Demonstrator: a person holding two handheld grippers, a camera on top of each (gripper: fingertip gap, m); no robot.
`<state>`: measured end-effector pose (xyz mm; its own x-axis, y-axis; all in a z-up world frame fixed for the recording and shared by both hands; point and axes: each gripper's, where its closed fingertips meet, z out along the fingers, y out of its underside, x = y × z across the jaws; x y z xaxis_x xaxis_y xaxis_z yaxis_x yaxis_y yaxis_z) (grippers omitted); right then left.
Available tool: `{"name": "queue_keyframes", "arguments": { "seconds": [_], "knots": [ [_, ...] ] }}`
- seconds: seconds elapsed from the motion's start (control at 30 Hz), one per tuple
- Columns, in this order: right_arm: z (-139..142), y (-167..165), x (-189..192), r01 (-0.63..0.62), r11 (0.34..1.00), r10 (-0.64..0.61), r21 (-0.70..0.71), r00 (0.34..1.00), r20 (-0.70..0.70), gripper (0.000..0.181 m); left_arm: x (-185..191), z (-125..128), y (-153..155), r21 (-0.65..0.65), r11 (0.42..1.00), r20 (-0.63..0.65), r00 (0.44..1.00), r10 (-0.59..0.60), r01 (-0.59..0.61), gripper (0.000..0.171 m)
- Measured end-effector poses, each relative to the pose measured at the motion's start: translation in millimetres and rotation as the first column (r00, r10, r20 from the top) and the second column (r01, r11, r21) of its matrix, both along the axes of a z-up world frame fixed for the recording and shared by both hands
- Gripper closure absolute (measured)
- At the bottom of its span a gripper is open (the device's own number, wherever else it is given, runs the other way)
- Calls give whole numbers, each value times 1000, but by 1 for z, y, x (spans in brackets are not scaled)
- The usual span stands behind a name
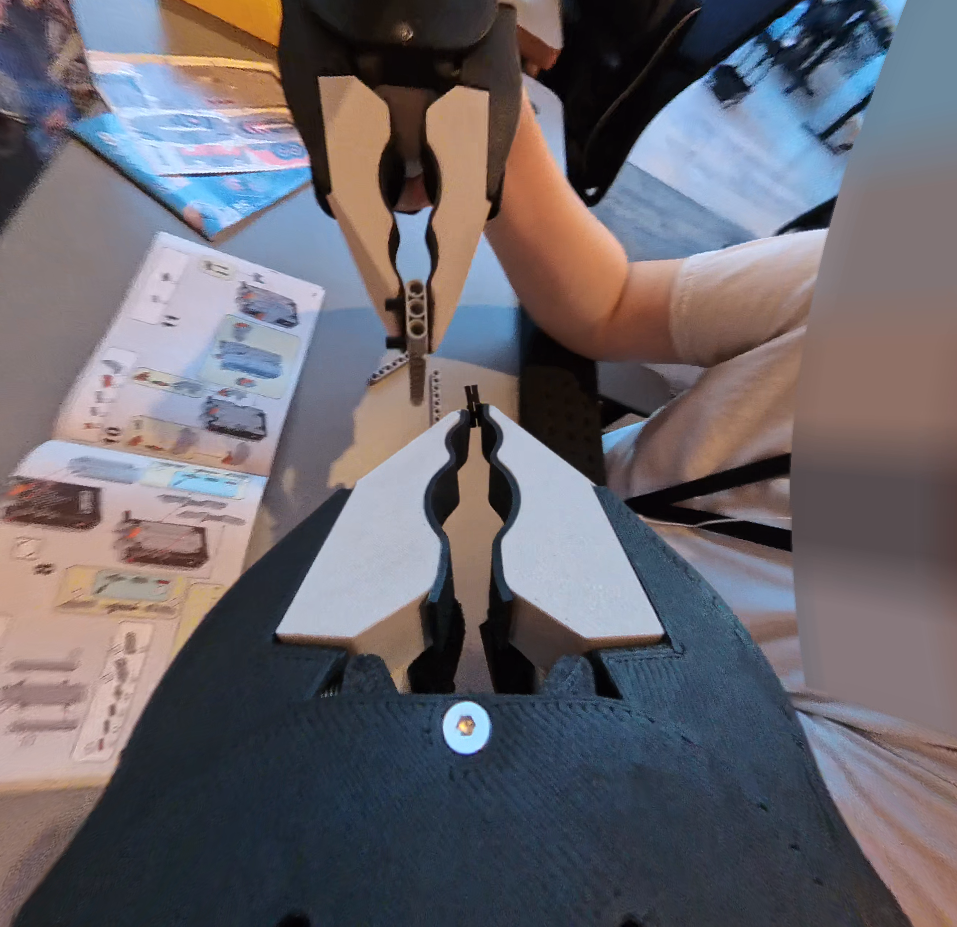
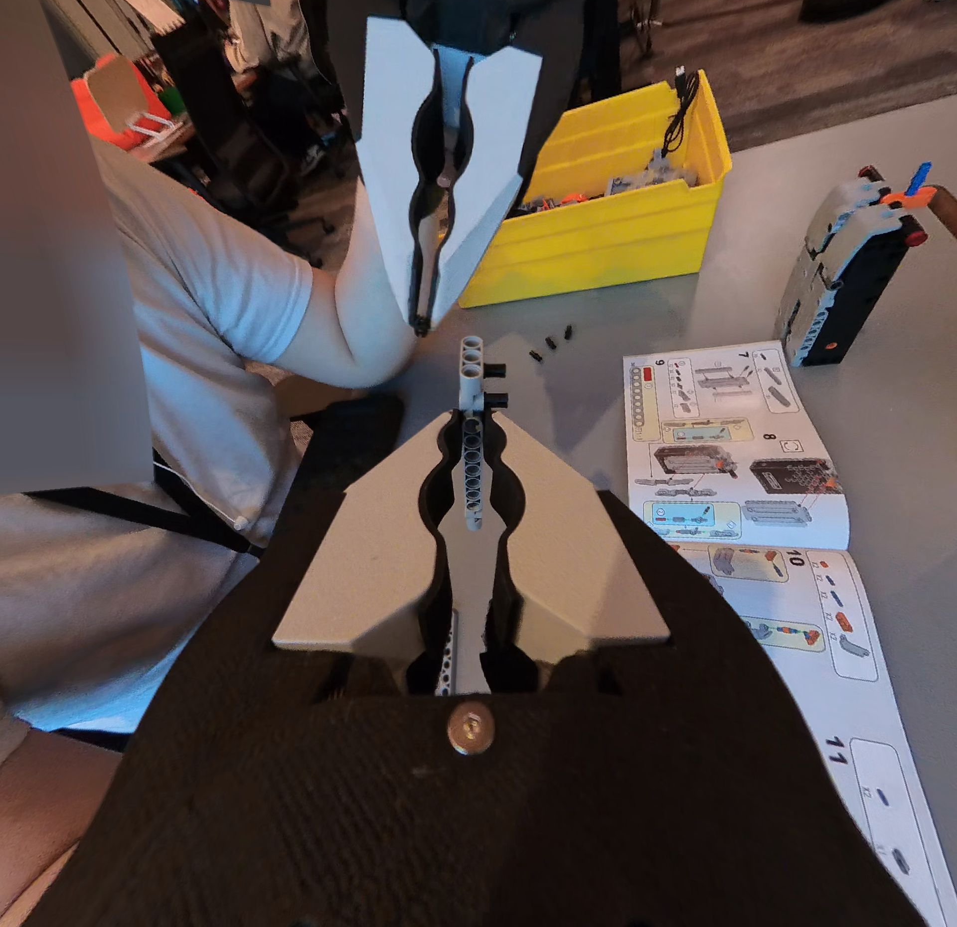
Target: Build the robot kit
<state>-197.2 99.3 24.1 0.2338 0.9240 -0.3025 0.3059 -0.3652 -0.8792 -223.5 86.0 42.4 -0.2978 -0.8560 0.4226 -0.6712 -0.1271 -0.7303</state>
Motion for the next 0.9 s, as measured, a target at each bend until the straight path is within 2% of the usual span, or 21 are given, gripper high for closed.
{"name": "queue_keyframes", "arguments": {
  "seconds": [0.17, 0.27, 0.9],
  "knots": [
    [-5, -1, -8, -35, 999, 35, 21, 999, 12, 175, 6, -14, 5, -71, 997, -51, 999, -15, 11, 170],
    [-4, -4, -11, -58, 998, 58, 33, 998, 1, 175, 6, -23, 8, -72, 997, -92, 996, -13, 6, 170],
    [-10, -10, -11, -89, 994, 85, 59, 995, 60, 175, 8, -26, 1, -95, 995, -106, 994, -35, 25, 170]
  ]
}}
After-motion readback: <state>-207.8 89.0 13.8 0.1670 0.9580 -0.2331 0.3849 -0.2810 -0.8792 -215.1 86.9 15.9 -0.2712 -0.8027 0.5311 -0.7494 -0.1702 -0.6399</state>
